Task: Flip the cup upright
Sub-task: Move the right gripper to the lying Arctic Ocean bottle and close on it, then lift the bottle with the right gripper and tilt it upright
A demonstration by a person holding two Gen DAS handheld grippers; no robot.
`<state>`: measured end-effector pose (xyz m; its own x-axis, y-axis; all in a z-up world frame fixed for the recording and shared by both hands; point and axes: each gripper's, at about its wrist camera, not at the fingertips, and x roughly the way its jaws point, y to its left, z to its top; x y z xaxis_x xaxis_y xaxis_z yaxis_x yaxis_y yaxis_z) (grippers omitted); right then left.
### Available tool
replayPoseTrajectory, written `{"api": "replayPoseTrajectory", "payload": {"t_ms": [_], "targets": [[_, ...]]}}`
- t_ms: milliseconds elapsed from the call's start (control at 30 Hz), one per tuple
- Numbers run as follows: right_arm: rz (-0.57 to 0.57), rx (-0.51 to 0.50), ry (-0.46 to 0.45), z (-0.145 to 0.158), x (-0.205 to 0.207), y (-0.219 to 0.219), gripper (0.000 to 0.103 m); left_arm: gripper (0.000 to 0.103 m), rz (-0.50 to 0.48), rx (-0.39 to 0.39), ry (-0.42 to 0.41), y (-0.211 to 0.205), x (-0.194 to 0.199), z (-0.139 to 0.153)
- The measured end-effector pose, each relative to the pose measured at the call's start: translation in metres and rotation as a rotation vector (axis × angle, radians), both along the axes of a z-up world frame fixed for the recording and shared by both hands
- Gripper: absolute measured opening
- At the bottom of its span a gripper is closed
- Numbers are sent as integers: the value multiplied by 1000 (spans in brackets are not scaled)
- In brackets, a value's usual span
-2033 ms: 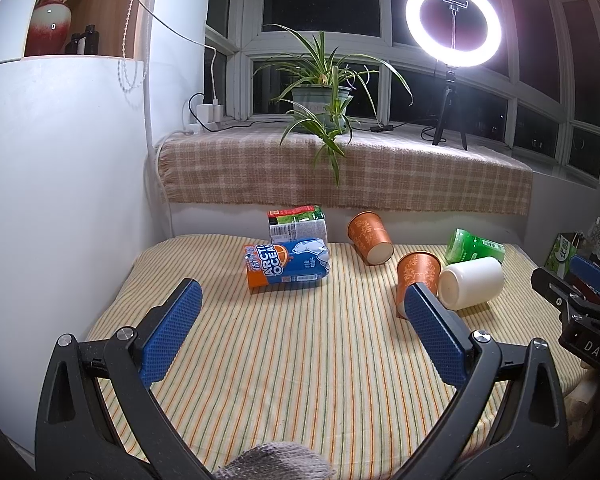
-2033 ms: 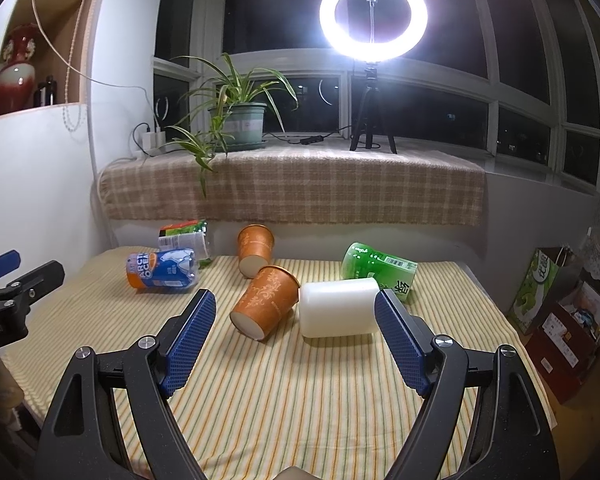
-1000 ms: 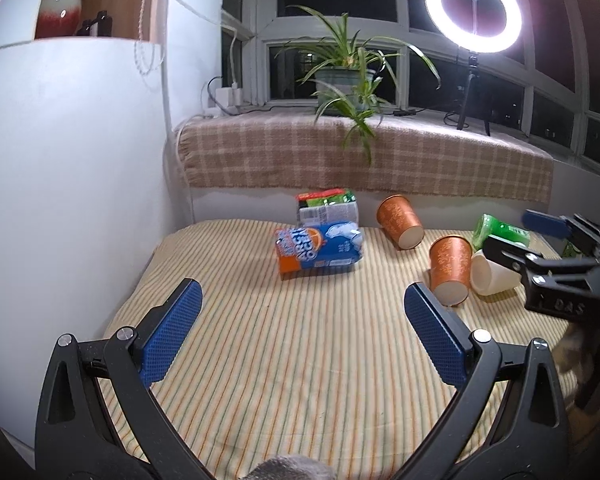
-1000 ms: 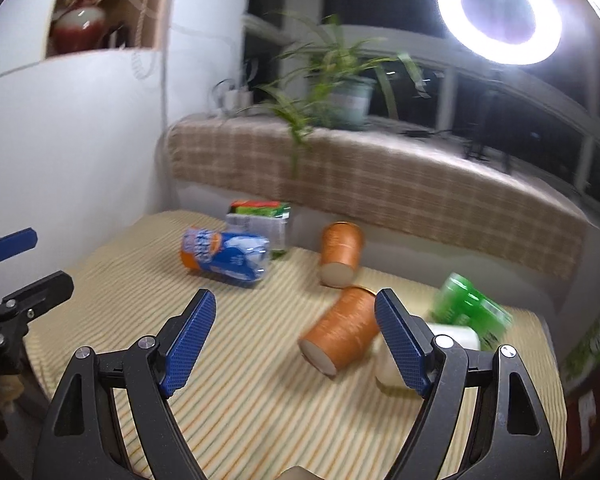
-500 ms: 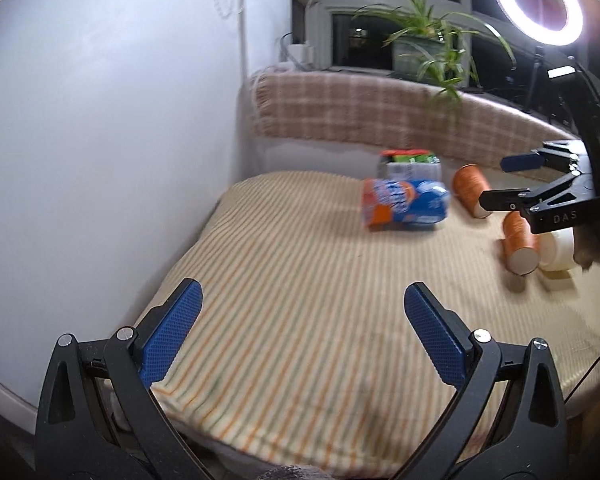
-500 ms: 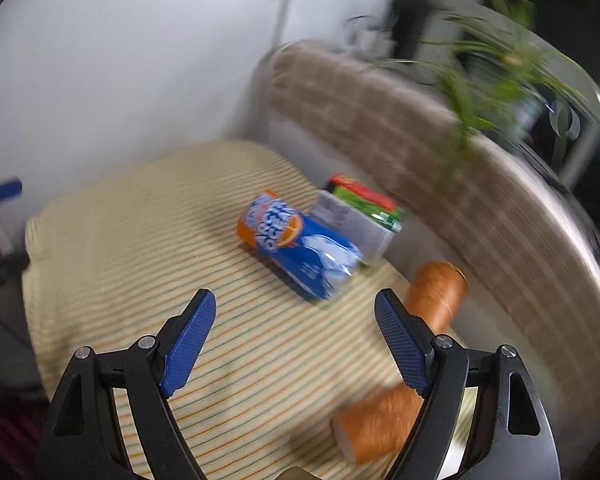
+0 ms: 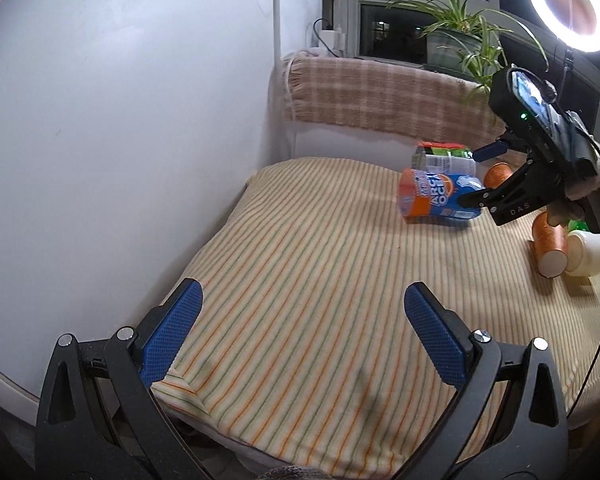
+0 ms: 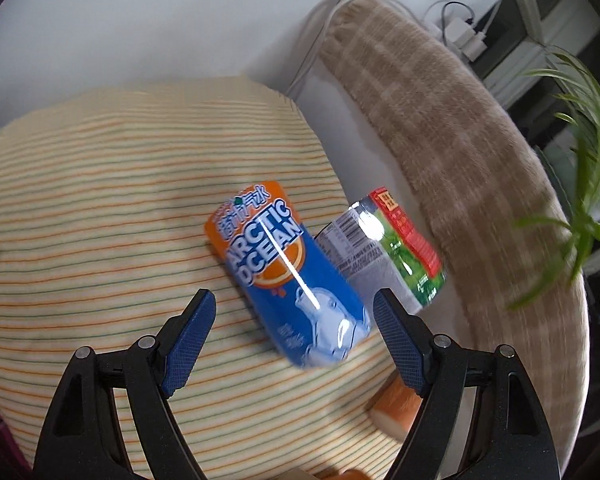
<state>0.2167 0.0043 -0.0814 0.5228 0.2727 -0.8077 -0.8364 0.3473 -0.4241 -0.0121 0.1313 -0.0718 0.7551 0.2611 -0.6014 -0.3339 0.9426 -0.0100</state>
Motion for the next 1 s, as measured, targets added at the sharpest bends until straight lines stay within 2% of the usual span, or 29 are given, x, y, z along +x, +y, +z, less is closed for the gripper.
{"api": "replayPoseTrajectory", "payload": {"t_ms": [433,600,700,833,1000], "targets": [[109,-162,-67,-33,3,26,80,103,24,-8,19,10,4,-5],[132,-213,-127,-42,2,29,75,103,32,-10,17,12,2,-5],[146,-235,-160,-45,0,29,68,103,36,-11,16,14,0,-5],[157,-236,-181,-48,-5,29,65,103,37,-11,14,15,0,-4],[172,-207,-162,-38,-23,19,64,103,30,-11,11,15,-3,-2]]}}
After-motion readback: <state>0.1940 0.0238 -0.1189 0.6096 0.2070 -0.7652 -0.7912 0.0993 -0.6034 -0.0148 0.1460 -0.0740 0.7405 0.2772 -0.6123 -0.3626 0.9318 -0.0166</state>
